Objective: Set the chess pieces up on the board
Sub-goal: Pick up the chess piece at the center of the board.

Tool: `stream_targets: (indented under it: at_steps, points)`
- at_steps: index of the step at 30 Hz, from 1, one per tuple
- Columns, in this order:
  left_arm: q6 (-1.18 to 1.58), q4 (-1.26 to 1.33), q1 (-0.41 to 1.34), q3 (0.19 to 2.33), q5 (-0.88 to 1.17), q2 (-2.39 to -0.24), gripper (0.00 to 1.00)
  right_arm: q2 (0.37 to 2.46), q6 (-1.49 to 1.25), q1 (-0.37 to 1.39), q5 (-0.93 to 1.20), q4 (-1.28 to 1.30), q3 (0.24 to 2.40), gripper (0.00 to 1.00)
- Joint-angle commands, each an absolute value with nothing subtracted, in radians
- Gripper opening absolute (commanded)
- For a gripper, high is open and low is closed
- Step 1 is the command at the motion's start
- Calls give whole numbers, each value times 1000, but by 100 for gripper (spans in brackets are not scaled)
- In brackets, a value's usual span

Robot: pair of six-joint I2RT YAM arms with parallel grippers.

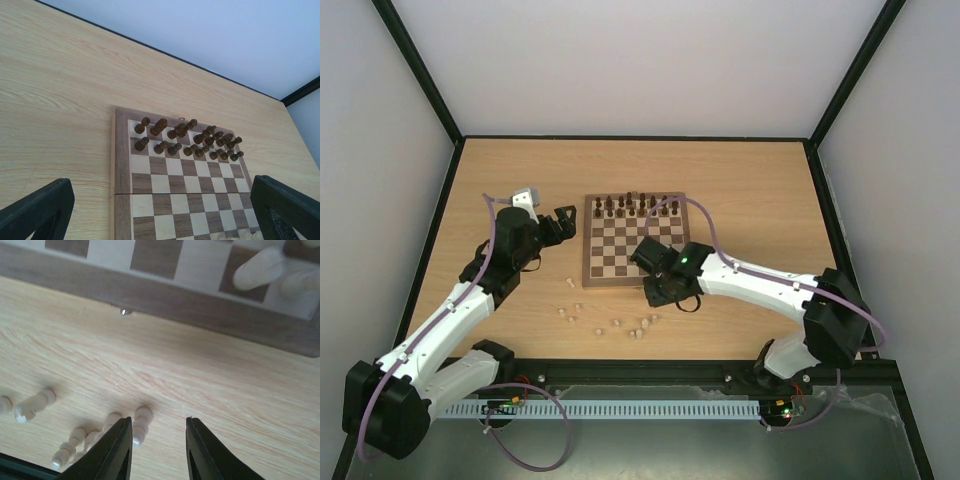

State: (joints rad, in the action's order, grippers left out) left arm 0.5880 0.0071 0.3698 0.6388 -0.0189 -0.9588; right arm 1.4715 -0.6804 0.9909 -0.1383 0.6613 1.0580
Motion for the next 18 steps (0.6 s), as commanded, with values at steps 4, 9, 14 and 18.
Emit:
stream_targets:
  at_steps: [4, 9, 14, 18]
  points:
    - [589, 2, 365, 646, -22, -952, 100, 1552, -727, 1055, -110, 674, 1053, 31]
    - [589, 2, 365, 647, -21, -950, 100, 1582, -728, 1066, -100, 664, 1050, 31]
    - [588, 2, 365, 647, -19, -947, 100, 1600, -735, 1077, -96, 660, 1040, 31]
    - [589, 3, 365, 647, -20, -949, 100, 1616, -740, 1087, -92, 653, 1037, 31]
